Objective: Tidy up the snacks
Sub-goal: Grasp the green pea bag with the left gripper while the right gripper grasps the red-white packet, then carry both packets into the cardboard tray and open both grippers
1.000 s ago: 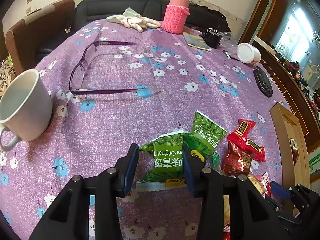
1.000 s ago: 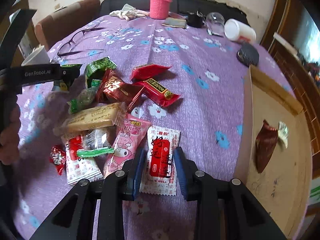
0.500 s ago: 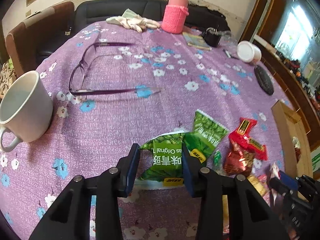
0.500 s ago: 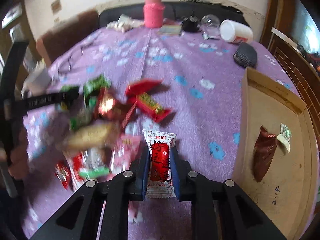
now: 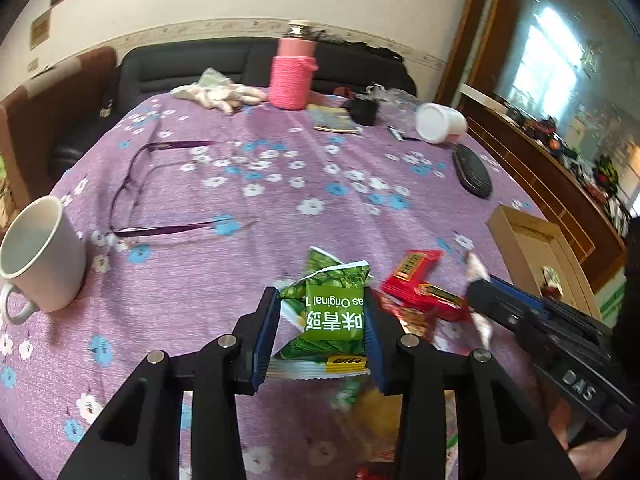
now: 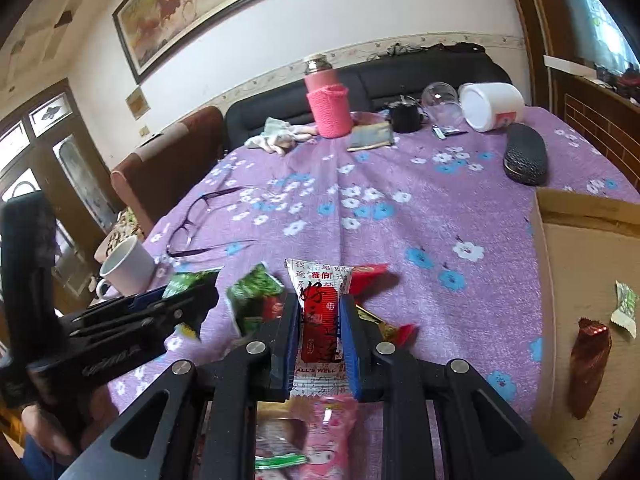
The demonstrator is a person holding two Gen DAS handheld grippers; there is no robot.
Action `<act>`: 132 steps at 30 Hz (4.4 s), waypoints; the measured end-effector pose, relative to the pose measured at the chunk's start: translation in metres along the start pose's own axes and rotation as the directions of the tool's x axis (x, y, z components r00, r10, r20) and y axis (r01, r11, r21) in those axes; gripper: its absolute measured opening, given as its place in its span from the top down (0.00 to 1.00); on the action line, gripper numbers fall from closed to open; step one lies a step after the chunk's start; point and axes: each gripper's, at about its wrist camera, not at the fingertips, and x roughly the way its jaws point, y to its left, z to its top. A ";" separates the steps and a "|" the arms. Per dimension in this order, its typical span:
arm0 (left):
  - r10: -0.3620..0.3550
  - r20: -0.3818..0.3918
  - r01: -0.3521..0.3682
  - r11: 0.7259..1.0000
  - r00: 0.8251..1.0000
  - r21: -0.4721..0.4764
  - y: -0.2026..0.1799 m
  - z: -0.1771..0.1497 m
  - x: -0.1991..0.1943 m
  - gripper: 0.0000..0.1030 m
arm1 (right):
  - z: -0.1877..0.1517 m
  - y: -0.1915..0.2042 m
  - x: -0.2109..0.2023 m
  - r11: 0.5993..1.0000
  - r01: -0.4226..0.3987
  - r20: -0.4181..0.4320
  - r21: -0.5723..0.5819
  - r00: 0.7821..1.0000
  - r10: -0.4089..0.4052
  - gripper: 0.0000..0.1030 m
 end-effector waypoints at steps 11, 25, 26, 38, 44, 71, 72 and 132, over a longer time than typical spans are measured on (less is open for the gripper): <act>0.005 -0.001 -0.005 0.997 1.000 0.080 -0.022 -0.009 0.002 0.63 | -0.009 0.003 -0.002 0.999 0.002 -0.004 -0.038 1.000 -0.002 0.79; 0.018 -0.012 -0.017 0.996 1.000 0.086 -0.023 -0.009 0.008 0.63 | -0.006 -0.010 0.000 1.000 -0.001 -0.017 0.009 1.000 0.001 0.79; 0.019 -0.013 -0.017 0.996 1.000 0.087 -0.023 -0.009 0.008 0.63 | -0.006 -0.010 0.000 1.000 -0.006 -0.017 0.015 1.000 0.006 0.79; 0.006 -0.021 -0.004 0.996 1.000 0.084 -0.023 -0.010 0.009 0.62 | -0.004 -0.010 -0.005 1.000 -0.005 0.007 0.024 1.000 0.005 0.79; -0.003 -0.003 0.003 0.996 1.000 0.095 -0.027 -0.009 0.004 0.62 | -0.005 -0.012 -0.004 1.000 -0.002 0.003 0.030 1.000 0.002 0.79; -0.002 -0.002 0.002 0.996 1.000 0.090 -0.028 -0.009 0.007 0.62 | 0.025 -0.082 -0.055 0.970 0.013 0.155 0.241 0.987 -0.052 0.79; 0.002 -0.006 -0.001 0.996 1.000 0.087 -0.028 -0.009 0.008 0.62 | 0.026 -0.087 -0.059 0.967 0.016 0.166 0.254 0.984 -0.060 0.79; -0.297 -0.196 0.349 0.875 0.934 0.335 -0.250 -0.054 0.024 0.59 | 0.019 -0.234 -0.109 0.783 0.324 0.014 0.532 0.921 -0.390 0.73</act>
